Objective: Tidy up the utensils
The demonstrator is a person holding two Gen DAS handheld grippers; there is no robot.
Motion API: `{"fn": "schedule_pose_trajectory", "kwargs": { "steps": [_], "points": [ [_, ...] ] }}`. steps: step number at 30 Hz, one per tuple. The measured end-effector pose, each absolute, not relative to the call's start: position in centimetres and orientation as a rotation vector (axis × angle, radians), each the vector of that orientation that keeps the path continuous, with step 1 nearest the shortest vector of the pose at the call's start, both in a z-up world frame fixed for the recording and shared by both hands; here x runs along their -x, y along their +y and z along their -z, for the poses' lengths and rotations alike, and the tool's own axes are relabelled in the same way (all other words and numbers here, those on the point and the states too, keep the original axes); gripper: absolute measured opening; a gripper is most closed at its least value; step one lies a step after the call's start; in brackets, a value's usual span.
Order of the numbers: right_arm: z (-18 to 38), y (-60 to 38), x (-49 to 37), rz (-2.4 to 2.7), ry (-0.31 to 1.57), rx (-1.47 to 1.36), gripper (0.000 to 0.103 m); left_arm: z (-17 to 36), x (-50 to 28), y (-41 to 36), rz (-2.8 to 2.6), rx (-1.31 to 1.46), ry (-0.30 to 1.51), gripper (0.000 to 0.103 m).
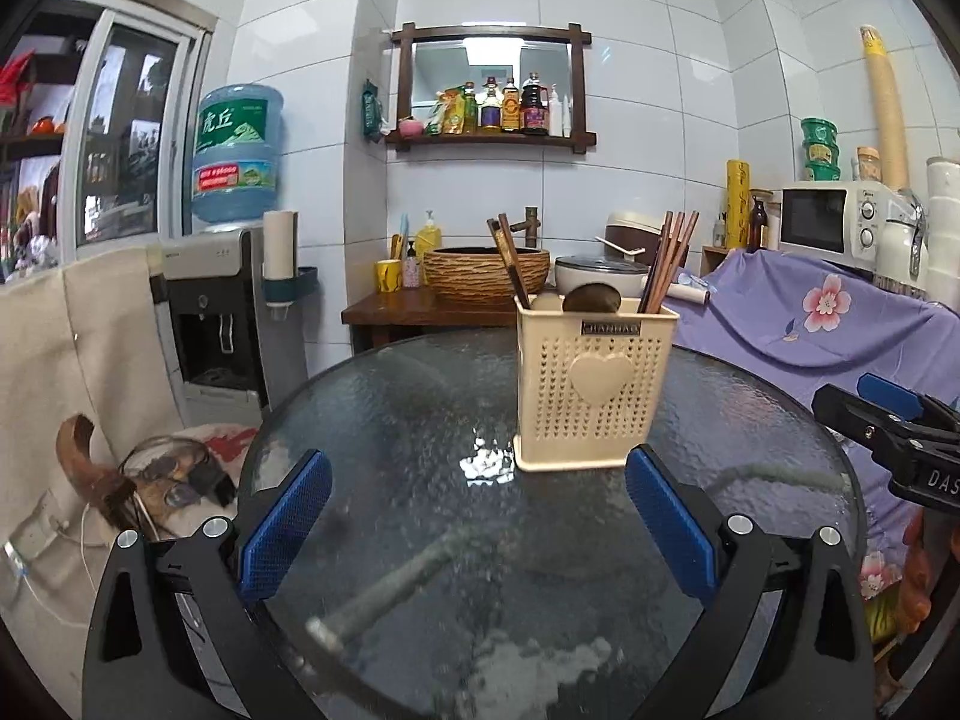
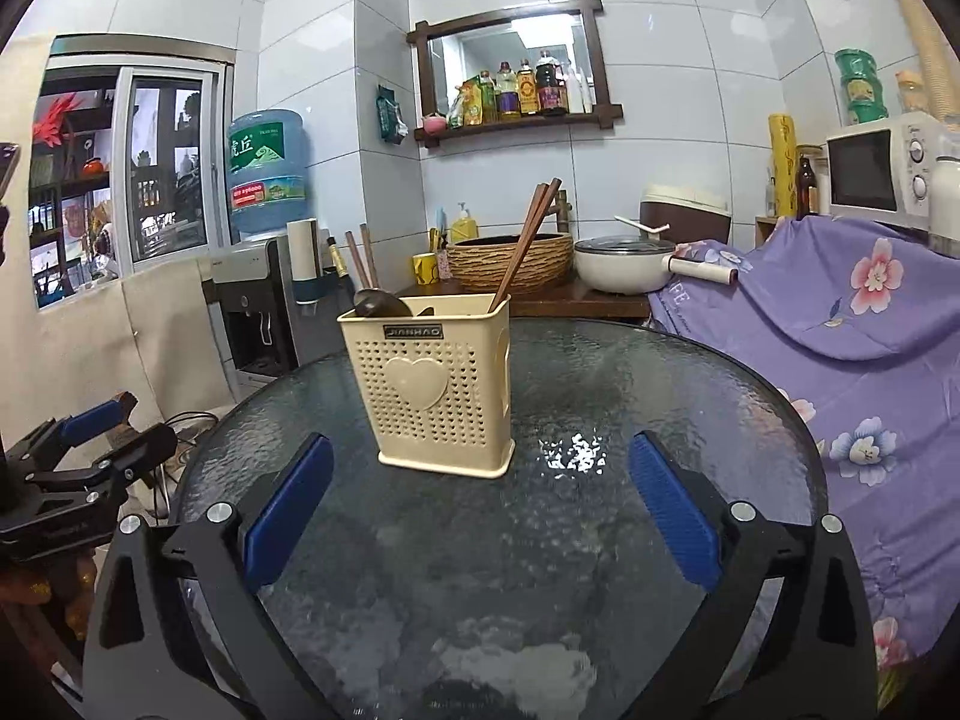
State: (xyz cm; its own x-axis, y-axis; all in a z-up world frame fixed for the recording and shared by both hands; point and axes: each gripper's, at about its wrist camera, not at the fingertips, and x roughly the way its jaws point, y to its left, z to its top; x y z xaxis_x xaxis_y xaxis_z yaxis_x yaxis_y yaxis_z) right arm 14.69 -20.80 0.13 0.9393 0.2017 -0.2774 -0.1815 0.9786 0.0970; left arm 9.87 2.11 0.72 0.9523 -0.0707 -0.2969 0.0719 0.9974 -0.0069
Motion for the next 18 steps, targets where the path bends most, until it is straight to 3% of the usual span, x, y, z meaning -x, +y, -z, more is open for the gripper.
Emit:
{"fn": "schedule_pose_trajectory", "kwargs": {
  "steps": [18],
  "points": [
    [1.0, -20.4, -7.1, -0.211, 0.261, 0.007, 0.097, -0.8, -5.0, 0.5, 0.094, 0.002, 0.221, 0.096]
  ]
}}
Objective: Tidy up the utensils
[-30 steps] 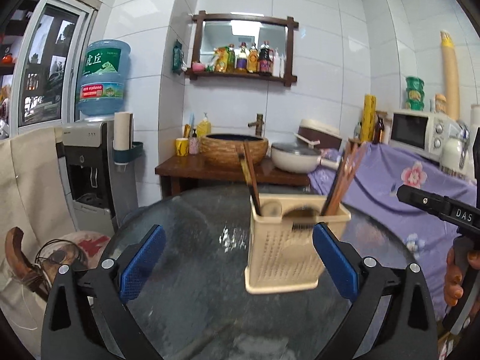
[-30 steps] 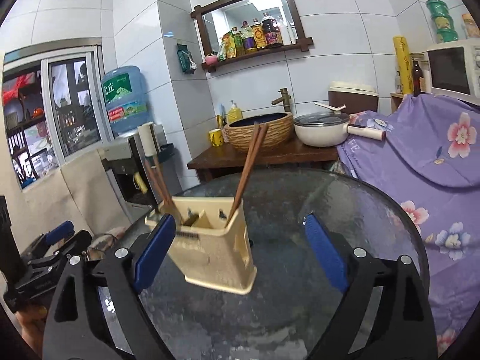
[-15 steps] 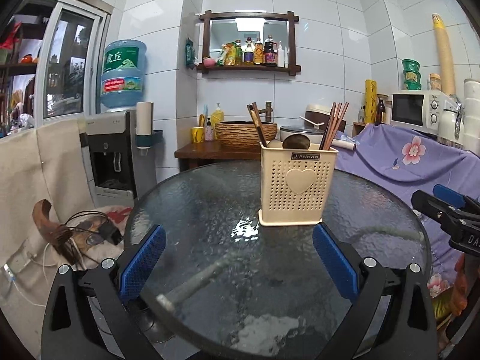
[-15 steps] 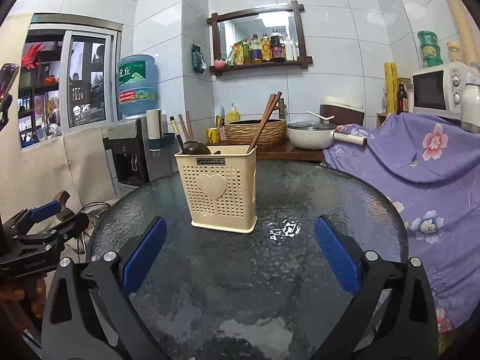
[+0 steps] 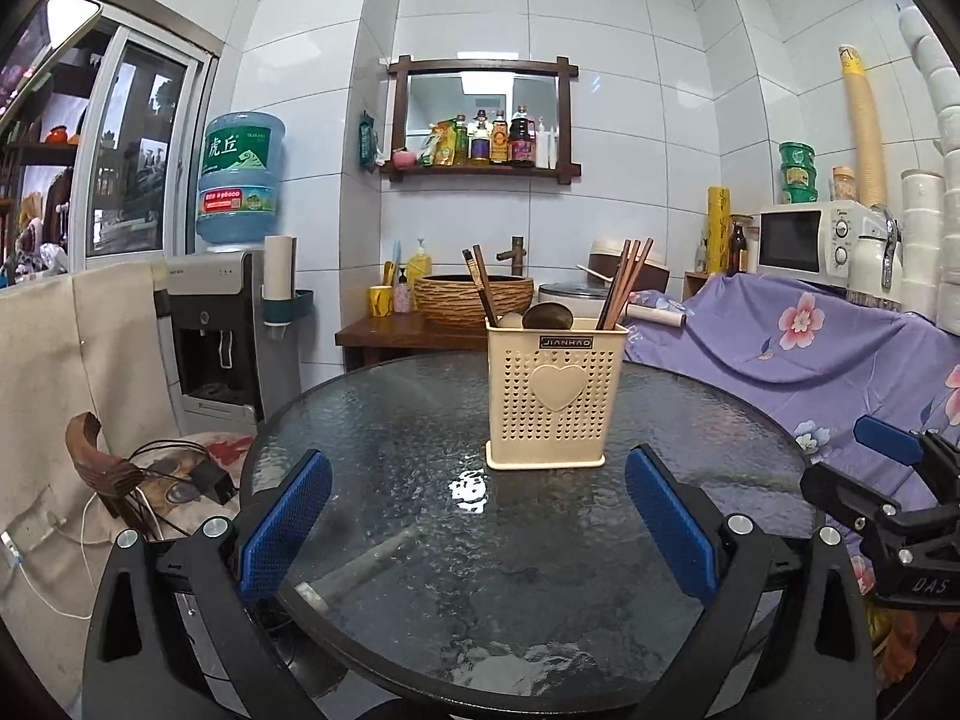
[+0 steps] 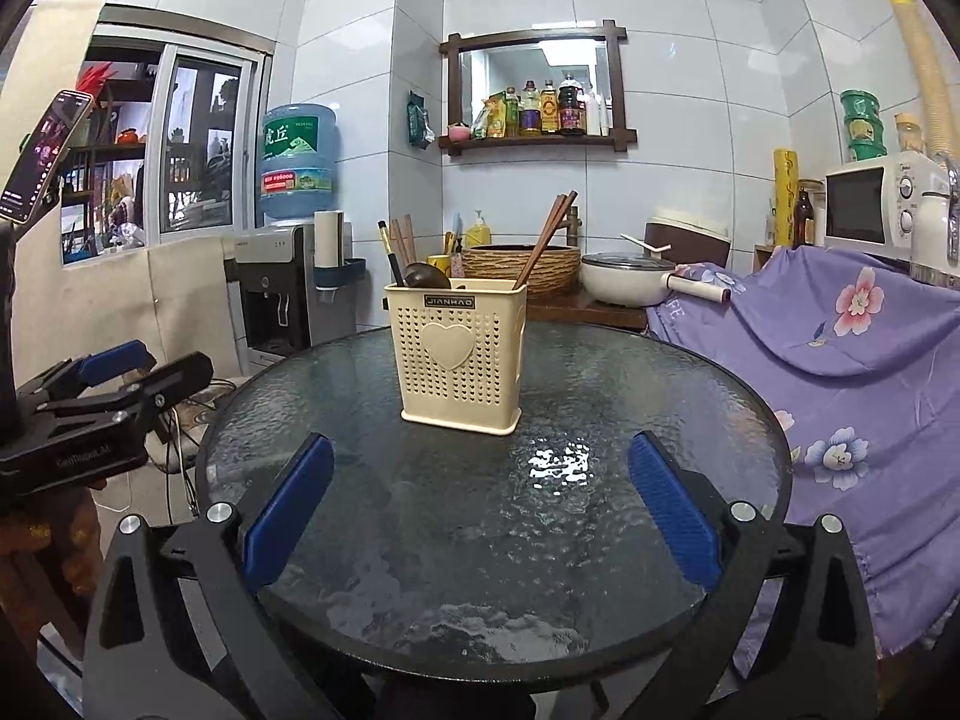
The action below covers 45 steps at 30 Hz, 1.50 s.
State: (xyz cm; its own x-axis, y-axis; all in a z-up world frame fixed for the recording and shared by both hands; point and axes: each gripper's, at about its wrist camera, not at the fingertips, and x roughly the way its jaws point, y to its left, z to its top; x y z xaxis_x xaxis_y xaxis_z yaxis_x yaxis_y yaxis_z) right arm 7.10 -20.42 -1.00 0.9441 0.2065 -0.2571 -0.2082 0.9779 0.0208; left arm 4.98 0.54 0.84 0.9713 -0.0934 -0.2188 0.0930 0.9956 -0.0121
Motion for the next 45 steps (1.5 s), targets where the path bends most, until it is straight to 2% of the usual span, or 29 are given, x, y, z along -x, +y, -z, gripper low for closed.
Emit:
{"fn": "schedule_pose_trajectory", "kwargs": {
  "steps": [45],
  "points": [
    [1.2, -20.2, -8.3, -0.231, 0.284, 0.006, 0.097, -0.9, -5.1, 1.0, 0.086, 0.007, 0.229, 0.096]
  ]
}}
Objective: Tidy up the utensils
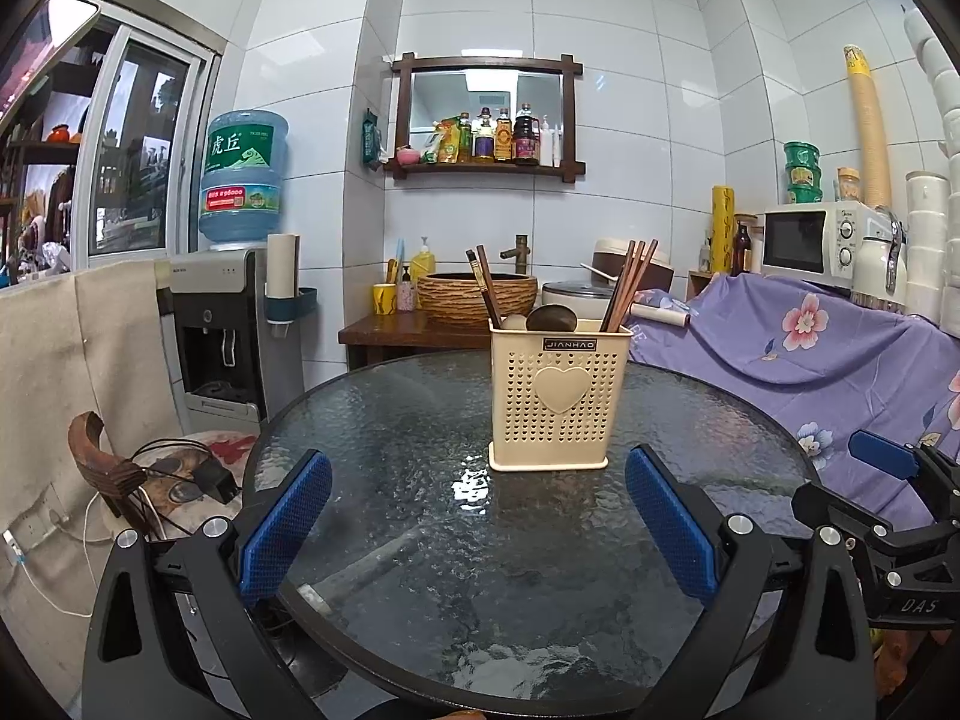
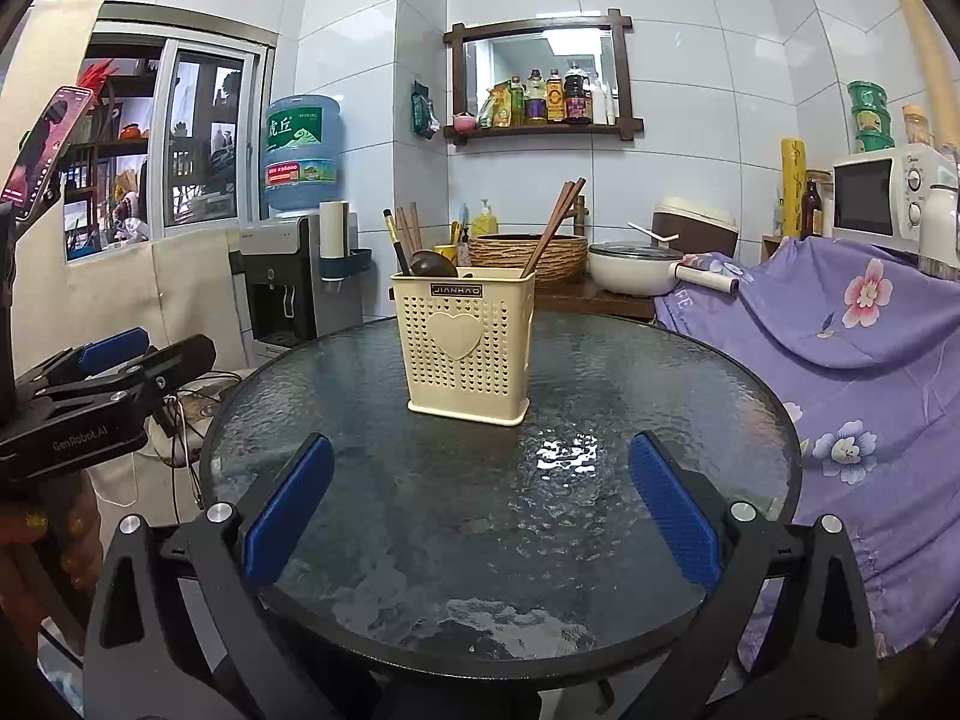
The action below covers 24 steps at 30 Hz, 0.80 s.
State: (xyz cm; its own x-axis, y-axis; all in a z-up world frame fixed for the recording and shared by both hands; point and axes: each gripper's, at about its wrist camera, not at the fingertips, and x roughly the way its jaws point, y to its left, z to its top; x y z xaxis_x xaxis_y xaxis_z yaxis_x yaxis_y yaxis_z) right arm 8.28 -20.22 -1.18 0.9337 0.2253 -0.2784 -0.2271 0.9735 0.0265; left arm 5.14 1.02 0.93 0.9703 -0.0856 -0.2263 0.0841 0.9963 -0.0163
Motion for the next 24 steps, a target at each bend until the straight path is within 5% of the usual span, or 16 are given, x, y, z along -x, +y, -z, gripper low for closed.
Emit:
{"fn": "schedule_pose_trajectory", "kwargs": {
  "steps": [24],
  "points": [
    [1.47, -20.19, -8.54, -0.236, 0.296, 0.004, 0.097, -1.13, -5.52, 1.24, 0.089, 0.013, 0.260, 0.096]
  ]
}}
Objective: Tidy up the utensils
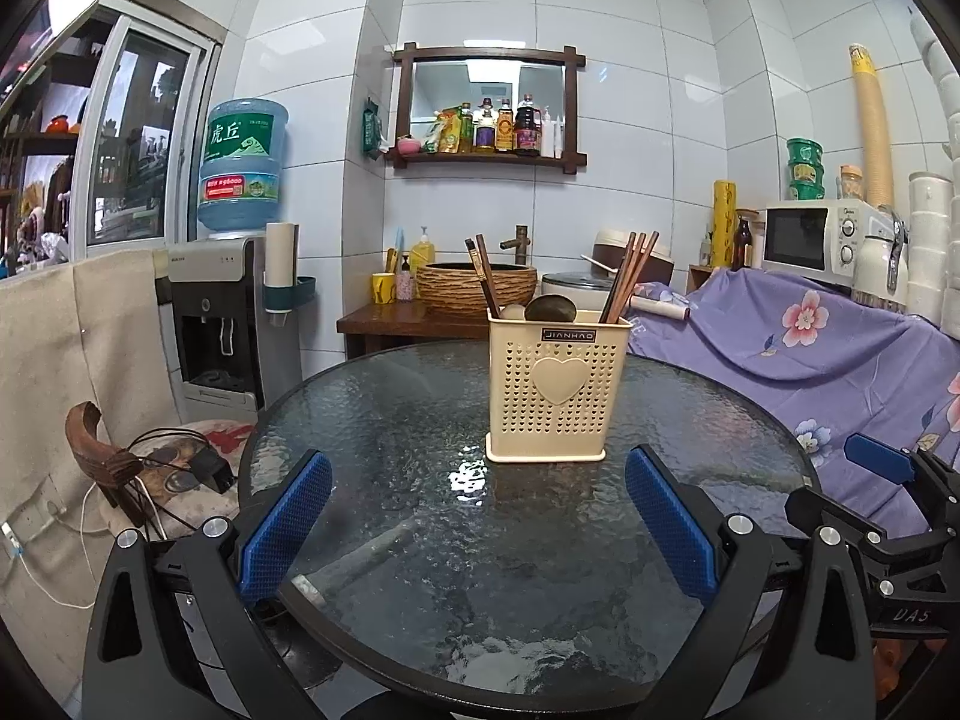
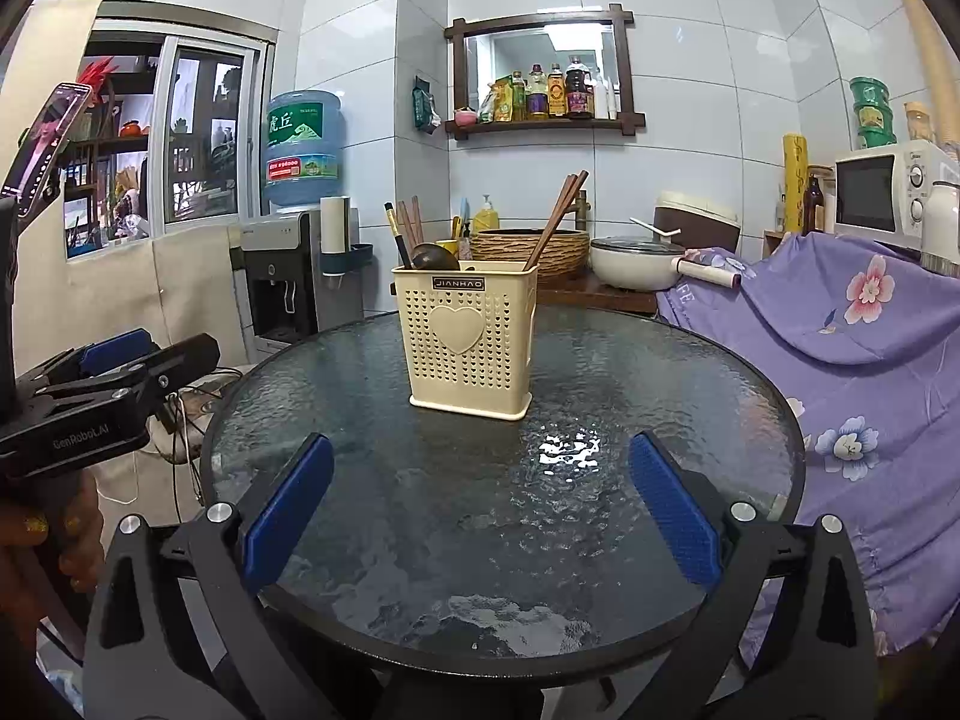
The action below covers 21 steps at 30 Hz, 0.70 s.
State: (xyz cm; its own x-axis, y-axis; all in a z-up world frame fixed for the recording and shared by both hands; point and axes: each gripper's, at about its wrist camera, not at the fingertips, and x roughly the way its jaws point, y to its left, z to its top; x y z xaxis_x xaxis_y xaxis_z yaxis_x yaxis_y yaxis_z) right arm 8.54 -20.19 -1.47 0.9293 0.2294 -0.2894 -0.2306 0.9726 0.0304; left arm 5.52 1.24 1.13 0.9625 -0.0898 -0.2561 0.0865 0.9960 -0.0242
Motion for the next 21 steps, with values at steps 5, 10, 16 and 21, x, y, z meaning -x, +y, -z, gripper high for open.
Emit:
{"fn": "schedule_pose_trajectory", "kwargs": {
  "steps": [5, 10, 16, 21],
  "points": [
    [1.48, -20.20, -8.50, -0.235, 0.294, 0.005, 0.097, -1.04, -5.67, 1.03, 0.090, 0.011, 0.267, 0.096],
    [1.64, -20.21, -8.44, -0.235, 0.294, 0.007, 0.097, -0.95, -5.64, 1.19, 0.089, 0.014, 0.269, 0.096],
    [1.68, -20.22, -8.38, -0.237, 0.295, 0.007, 0.097, -0.93, -5.64, 1.22, 0.087, 0.011, 0.268, 0.096],
    [1.62, -20.20, -8.42, -0.240, 0.301, 0.008, 0.097, -0.95, -5.64, 1.22, 0.088, 0.013, 0.270, 0.096]
  ]
}}
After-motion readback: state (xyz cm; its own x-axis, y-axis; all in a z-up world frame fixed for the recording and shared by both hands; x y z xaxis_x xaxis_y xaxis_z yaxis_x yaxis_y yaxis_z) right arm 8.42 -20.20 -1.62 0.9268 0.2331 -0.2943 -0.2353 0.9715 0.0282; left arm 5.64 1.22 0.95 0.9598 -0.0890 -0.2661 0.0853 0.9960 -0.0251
